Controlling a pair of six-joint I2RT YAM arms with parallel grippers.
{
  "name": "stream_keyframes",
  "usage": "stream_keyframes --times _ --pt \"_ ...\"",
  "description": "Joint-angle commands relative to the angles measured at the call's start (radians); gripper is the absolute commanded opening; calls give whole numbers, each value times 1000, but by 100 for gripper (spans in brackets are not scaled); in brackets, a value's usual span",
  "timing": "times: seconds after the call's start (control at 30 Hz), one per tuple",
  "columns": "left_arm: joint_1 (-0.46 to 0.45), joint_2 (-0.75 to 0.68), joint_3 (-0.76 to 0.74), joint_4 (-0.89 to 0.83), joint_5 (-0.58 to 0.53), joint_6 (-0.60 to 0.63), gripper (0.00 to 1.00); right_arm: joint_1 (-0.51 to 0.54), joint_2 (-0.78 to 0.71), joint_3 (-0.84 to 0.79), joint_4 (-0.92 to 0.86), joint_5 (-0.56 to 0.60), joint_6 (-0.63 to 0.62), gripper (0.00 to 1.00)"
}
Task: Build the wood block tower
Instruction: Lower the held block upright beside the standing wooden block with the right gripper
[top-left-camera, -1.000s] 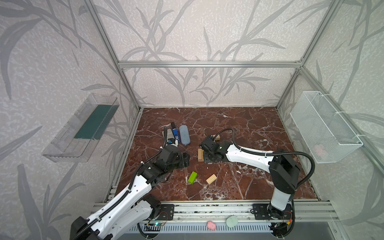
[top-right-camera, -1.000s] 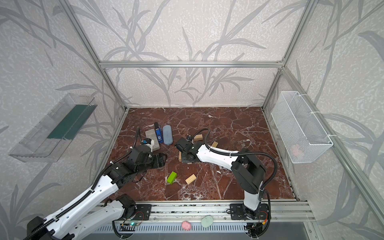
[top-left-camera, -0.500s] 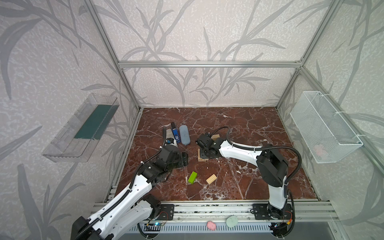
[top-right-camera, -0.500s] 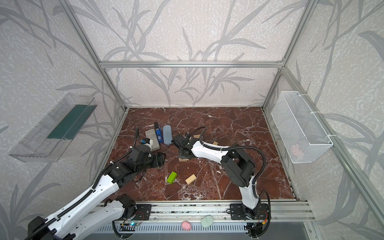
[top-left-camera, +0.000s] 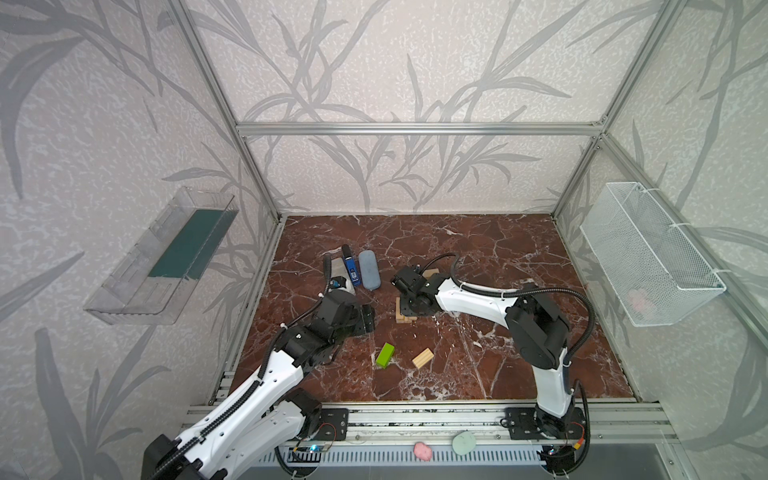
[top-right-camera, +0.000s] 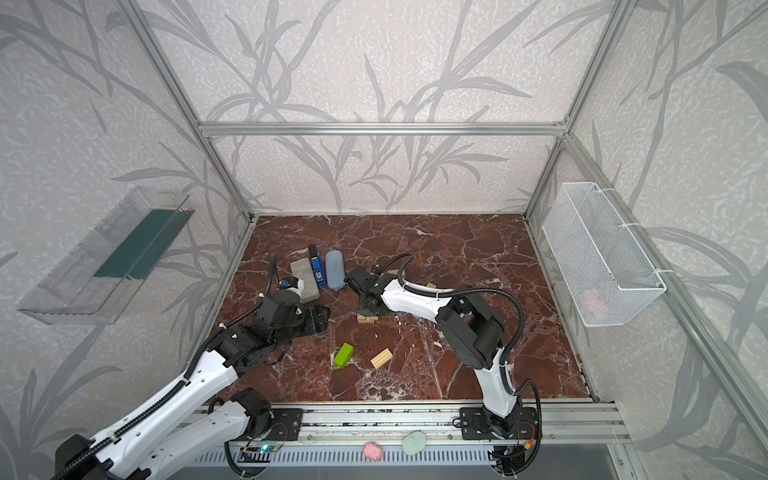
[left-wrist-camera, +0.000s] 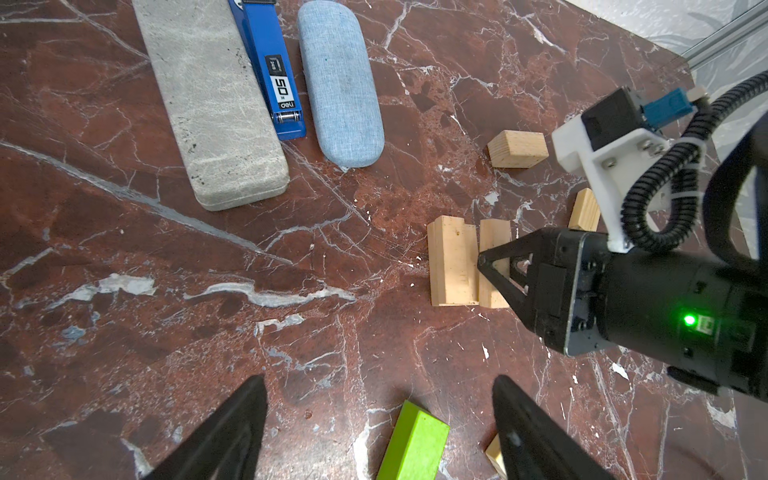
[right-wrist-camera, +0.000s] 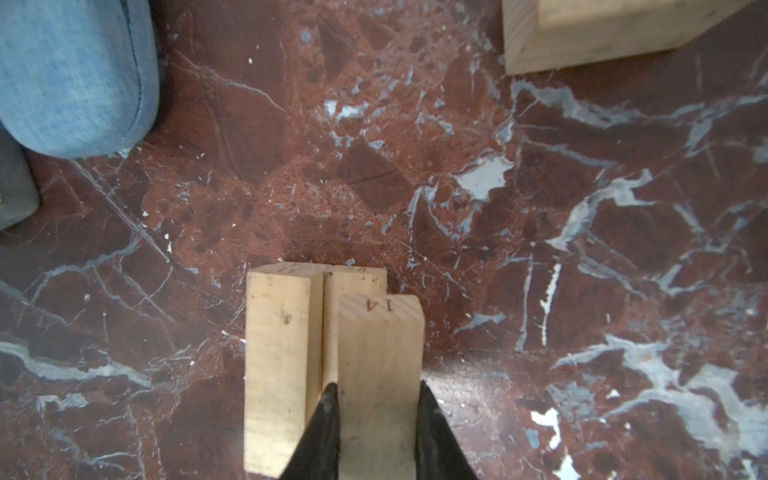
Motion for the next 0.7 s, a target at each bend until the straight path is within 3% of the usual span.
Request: stream_keyframes --times 0.0,0.67 --pt "8 -16 -14 -14 -15 -4 84 -3 15 37 -5 -6 1 14" --pt "8 -15 -11 -14 -11 -1 85 -2 38 59 -18 -8 1 19"
